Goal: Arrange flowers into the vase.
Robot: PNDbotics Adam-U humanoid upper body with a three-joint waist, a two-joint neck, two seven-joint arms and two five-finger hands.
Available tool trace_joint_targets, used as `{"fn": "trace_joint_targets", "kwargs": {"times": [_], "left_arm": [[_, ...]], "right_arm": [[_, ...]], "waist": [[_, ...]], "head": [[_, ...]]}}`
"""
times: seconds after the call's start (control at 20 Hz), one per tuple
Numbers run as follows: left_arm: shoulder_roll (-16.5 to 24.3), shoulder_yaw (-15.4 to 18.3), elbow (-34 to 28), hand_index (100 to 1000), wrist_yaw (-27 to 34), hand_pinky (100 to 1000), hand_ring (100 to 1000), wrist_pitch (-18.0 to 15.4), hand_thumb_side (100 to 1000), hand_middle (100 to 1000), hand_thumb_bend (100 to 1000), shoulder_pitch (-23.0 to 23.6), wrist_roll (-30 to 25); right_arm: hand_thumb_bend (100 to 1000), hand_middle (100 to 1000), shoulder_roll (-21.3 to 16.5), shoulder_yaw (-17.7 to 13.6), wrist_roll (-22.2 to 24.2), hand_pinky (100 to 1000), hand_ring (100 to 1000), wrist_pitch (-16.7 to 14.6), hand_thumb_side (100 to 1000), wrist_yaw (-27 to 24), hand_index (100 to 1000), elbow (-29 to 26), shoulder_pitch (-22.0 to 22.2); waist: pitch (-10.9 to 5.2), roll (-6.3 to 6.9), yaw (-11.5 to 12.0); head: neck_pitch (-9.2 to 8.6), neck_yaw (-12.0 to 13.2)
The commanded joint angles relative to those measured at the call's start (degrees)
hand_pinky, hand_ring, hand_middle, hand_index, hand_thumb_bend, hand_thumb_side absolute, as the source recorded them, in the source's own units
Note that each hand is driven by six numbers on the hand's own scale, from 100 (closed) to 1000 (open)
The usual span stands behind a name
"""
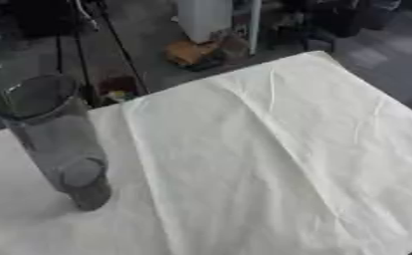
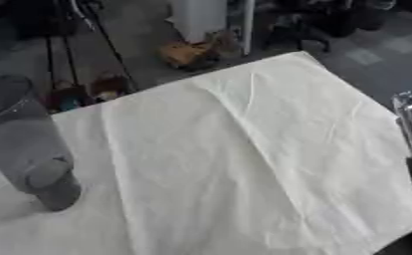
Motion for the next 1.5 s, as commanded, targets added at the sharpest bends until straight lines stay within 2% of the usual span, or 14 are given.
{"fn": "trace_joint_targets", "kwargs": {"times": [0.05, 0.7, 1.15, 1.5], "left_arm": [[1.0, 0.6, -0.9, 113, -0.1, 100, 100, -0.3, 581, 100, 272, -1.0, 0.6], [1.2, 2.2, 3.9, 112, -4.9, 100, 100, -3.3, 581, 100, 256, -2.5, 1.1], [0.0, 3.2, 7.5, 112, -5.4, 100, 100, -5.4, 590, 100, 252, -4.8, 0.9], [-0.2, 3.0, 7.8, 114, -5.4, 100, 100, -6.0, 588, 100, 258, -5.2, 0.6]], "right_arm": [[100, 850, -1.0, -0.5, -0.2, 791, 890, 0.0, 1000, -0.2, 909, -0.8, -0.6], [100, 850, -0.9, -0.3, 0.0, 791, 891, -0.1, 1000, -0.3, 909, -0.8, -1.2], [100, 849, -0.7, -0.1, 0.3, 792, 891, -0.3, 1000, -0.4, 909, -0.8, -1.9], [100, 849, -0.6, -0.1, 0.2, 792, 891, -0.2, 1000, -0.4, 909, -0.8, -1.7]], "waist": [[-0.91, -0.85, 0.0], [-0.37, -0.62, -0.9], [0.33, -0.34, -1.9], [0.47, -0.18, -1.9]], "head": [[-0.87, -0.3], [-2.21, -0.2], [-3.28, 0.7], [-3.31, 0.7]]}}
